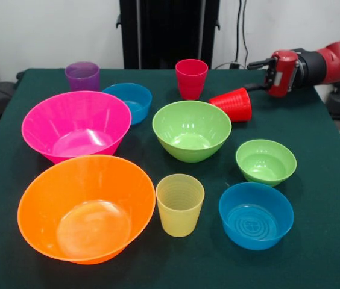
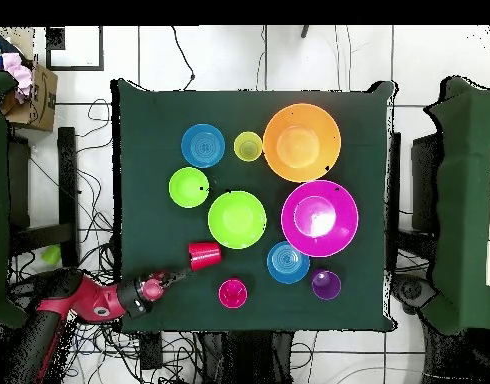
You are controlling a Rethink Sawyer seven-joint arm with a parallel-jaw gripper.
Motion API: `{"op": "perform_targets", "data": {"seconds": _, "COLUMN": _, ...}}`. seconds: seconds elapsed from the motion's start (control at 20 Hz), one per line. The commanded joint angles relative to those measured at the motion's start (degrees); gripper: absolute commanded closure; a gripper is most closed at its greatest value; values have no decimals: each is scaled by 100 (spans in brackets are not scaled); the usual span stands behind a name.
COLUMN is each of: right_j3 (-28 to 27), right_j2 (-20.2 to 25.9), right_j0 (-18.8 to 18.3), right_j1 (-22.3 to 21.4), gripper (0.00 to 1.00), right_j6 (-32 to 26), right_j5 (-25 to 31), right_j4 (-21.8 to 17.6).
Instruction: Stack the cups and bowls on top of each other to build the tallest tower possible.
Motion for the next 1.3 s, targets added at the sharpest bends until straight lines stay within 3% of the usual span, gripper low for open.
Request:
{"op": "perform_targets", "data": {"seconds": 0.05, "right_j3": -428, "right_j2": 294, "right_j0": 9, "right_j1": -38, "gripper": 0, "right_j6": 1357, "right_j5": -213, "right_j4": 152}}
{"op": "perform_targets", "data": {"seconds": 0.45, "right_j3": -424, "right_j2": 66, "right_j0": 107, "right_j1": 120, "gripper": 0, "right_j6": 1730, "right_j5": -327, "right_j4": 158}}
{"op": "perform_targets", "data": {"seconds": 0.8, "right_j3": -286, "right_j2": -95, "right_j0": 355, "right_j1": 282, "gripper": 0, "right_j6": 2048, "right_j5": -939, "right_j4": -64}}
{"op": "perform_targets", "data": {"seconds": 1.05, "right_j3": -378, "right_j2": -211, "right_j0": 393, "right_j1": 456, "gripper": 0, "right_j6": 2228, "right_j5": -998, "right_j4": -68}}
{"op": "perform_targets", "data": {"seconds": 1.3, "right_j3": -382, "right_j2": 2, "right_j0": 300, "right_j1": 365, "gripper": 0, "right_j6": 1722, "right_j5": -993, "right_j4": -17}}
